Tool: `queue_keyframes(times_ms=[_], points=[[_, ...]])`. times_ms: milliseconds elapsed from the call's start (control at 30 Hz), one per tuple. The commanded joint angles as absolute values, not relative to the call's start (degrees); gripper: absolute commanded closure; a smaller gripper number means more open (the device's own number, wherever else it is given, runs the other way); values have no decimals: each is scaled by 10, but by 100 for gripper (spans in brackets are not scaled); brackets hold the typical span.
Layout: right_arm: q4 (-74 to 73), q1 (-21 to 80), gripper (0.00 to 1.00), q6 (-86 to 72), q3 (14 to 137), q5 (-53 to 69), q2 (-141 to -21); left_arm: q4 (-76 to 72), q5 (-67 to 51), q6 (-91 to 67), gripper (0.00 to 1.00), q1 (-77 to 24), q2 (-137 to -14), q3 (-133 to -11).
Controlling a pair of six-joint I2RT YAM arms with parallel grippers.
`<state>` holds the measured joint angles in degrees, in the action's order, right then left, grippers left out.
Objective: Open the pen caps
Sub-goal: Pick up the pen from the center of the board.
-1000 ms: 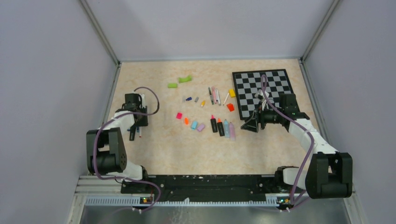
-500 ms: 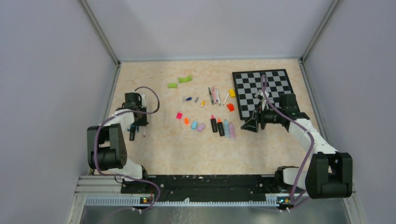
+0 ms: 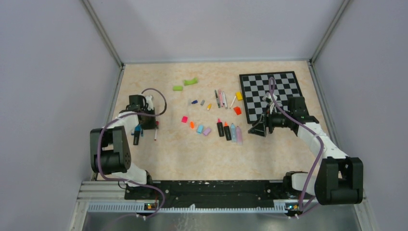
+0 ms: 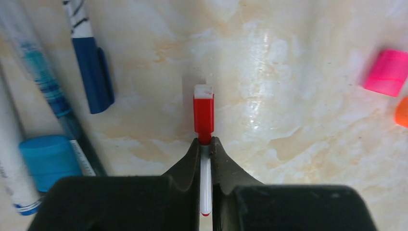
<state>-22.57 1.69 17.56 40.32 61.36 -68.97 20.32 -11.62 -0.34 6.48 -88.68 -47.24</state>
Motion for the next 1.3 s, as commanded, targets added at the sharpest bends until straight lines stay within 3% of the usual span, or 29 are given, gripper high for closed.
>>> queue_keyframes(times_ms=[0, 367, 600, 833, 1033, 1267], points=[[-223, 11, 39, 188, 430, 631, -684, 209, -187, -47, 95, 64, -878, -487], [-245, 11, 39, 247, 423, 704, -672, 136, -325, -149, 97, 53, -729, -414], [-276, 11, 39, 320, 407, 777, -662, -76, -443, -289, 98, 4, -574, -288], [-322, 11, 38, 433, 383, 838, -656, -306, -335, -409, 99, -186, -495, -205], [-461, 11, 34, 648, 375, 891, -650, -448, -243, -444, 100, -318, -575, -207], [-539, 38, 35, 685, 428, 854, -659, -507, -168, -410, 100, -439, -693, -281]])
